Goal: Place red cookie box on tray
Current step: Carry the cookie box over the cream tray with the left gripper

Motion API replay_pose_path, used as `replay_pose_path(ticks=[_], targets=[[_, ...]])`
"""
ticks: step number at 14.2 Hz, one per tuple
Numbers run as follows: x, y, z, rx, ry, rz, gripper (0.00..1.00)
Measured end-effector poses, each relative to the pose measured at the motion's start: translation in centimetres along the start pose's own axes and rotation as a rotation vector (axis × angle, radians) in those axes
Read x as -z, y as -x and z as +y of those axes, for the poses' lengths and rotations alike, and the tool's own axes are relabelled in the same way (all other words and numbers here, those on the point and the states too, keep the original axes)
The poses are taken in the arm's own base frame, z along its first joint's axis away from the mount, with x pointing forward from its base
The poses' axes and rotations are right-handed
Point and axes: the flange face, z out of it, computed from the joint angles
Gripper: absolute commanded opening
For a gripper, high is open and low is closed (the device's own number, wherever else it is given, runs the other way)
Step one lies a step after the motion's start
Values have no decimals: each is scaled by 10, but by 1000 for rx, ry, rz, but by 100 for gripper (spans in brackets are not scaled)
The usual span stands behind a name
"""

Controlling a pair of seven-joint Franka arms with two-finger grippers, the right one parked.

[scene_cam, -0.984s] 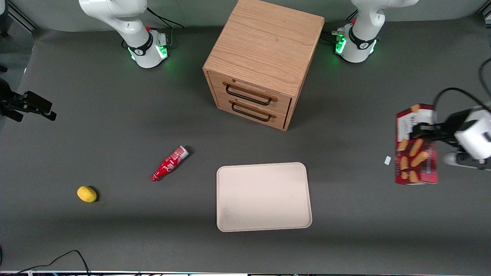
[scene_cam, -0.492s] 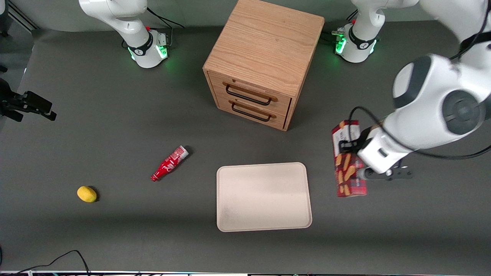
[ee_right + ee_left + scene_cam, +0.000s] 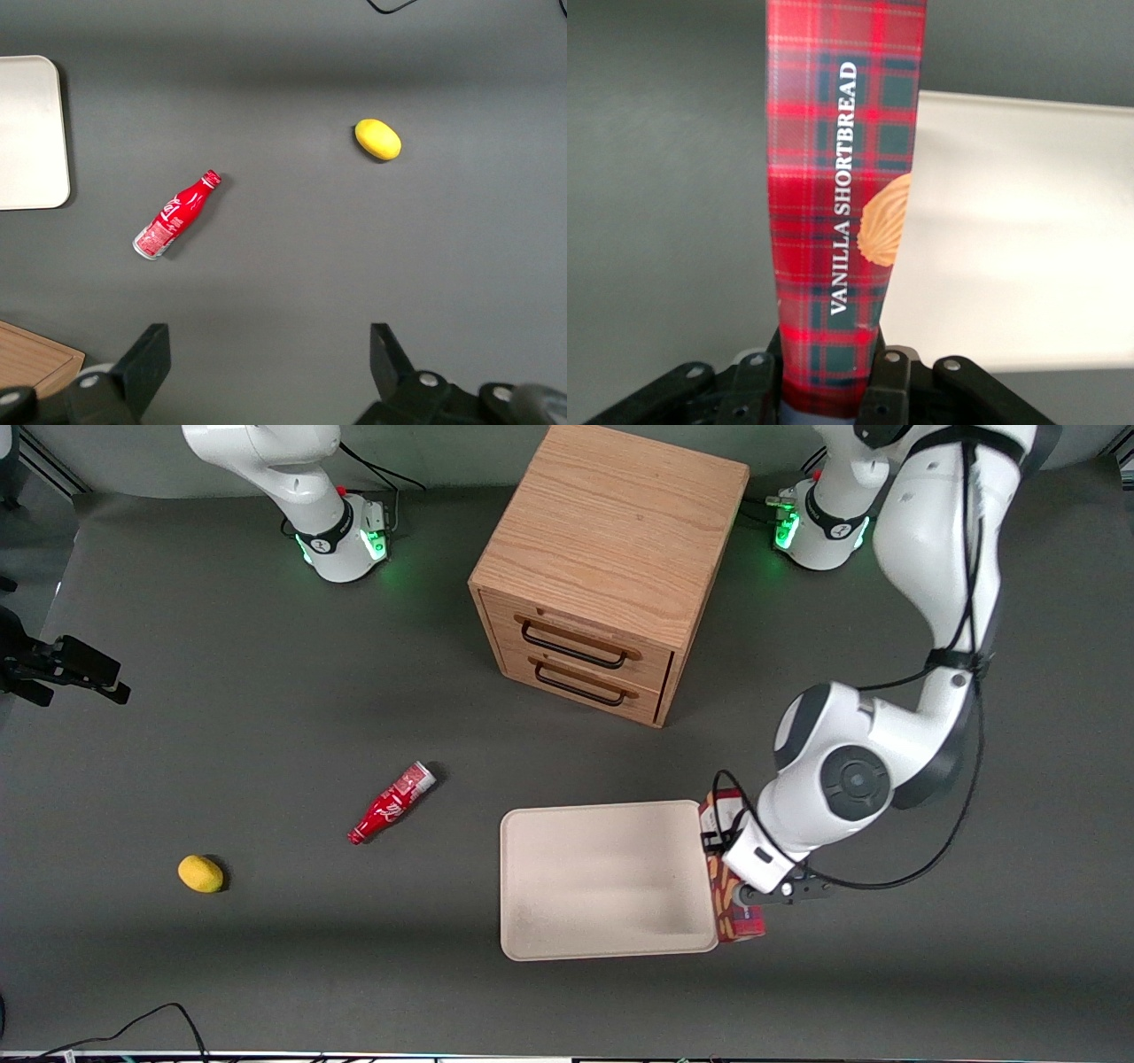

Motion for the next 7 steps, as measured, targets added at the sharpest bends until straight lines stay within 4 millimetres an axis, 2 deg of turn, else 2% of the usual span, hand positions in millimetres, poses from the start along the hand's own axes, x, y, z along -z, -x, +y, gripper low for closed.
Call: replay_pose_path(ticks=[2,7], targets=[[-29,2,5,-10,-9,-3,0],[-66,21,28,-51,-40,14,0]])
